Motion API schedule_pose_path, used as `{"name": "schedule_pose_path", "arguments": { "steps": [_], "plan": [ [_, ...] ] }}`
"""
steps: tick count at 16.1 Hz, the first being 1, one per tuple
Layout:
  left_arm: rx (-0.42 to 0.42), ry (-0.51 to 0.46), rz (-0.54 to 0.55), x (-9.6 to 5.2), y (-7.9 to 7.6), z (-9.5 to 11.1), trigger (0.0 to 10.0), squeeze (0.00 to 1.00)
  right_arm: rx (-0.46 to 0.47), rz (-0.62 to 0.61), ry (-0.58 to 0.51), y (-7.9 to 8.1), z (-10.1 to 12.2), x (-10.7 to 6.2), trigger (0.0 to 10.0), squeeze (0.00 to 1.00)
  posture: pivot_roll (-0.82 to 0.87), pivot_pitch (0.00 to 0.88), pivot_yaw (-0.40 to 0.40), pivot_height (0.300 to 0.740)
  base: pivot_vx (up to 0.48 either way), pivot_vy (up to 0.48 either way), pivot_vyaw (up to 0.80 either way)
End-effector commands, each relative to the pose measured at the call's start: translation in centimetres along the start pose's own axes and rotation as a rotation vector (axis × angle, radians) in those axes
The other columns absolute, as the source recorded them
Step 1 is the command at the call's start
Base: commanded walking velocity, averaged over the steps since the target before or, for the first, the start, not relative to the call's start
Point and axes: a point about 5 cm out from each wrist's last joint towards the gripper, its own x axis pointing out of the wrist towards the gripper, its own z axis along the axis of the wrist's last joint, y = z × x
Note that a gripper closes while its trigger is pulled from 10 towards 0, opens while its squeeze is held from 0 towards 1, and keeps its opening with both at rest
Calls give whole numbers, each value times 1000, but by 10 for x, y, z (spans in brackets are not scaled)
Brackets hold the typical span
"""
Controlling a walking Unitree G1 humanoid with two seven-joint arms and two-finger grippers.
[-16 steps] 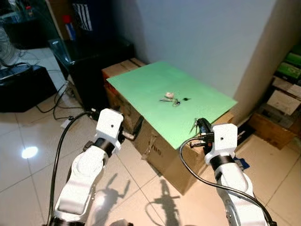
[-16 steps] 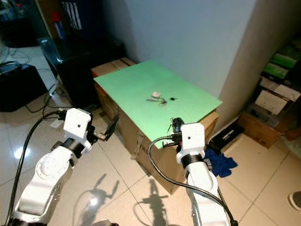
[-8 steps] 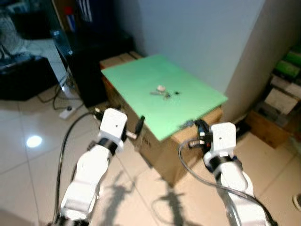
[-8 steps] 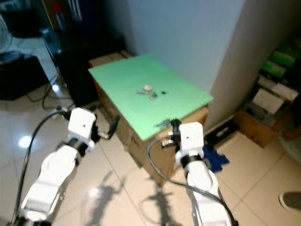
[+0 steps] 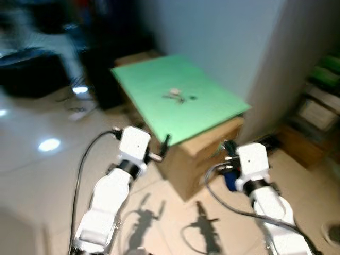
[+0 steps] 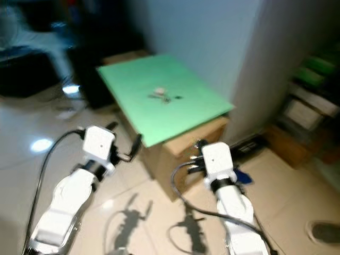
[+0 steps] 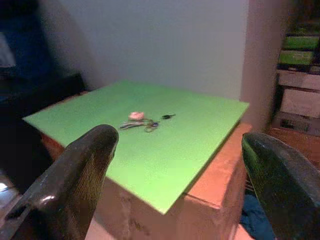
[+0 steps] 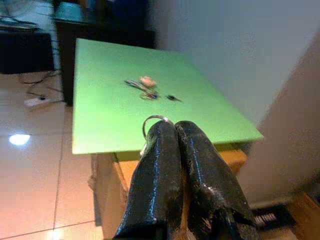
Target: Hang keys on a hook
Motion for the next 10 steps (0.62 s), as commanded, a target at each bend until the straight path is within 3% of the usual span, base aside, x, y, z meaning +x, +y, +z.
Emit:
{"name": "schedule_pose_path", "arguments": {
  "steps": [1, 7, 10],
  "plan": [
    [14, -3, 25, -3, 8, 1, 10000, 0, 2, 44, -11, 9, 4, 4, 10000, 0, -87, 0, 18, 718, 0, 0, 800],
    [26, 36, 20, -9, 12, -8, 10000, 0, -23, 109, 10, 16, -1, 4, 10000, 0, -76, 0, 4, 718, 0, 0, 800],
    [28, 105, -62, -18, 2, -25, 10000, 0, -31, 144, 38, 18, -8, 0, 10000, 0, -75, 0, 1, 718, 0, 0, 800]
  ]
}}
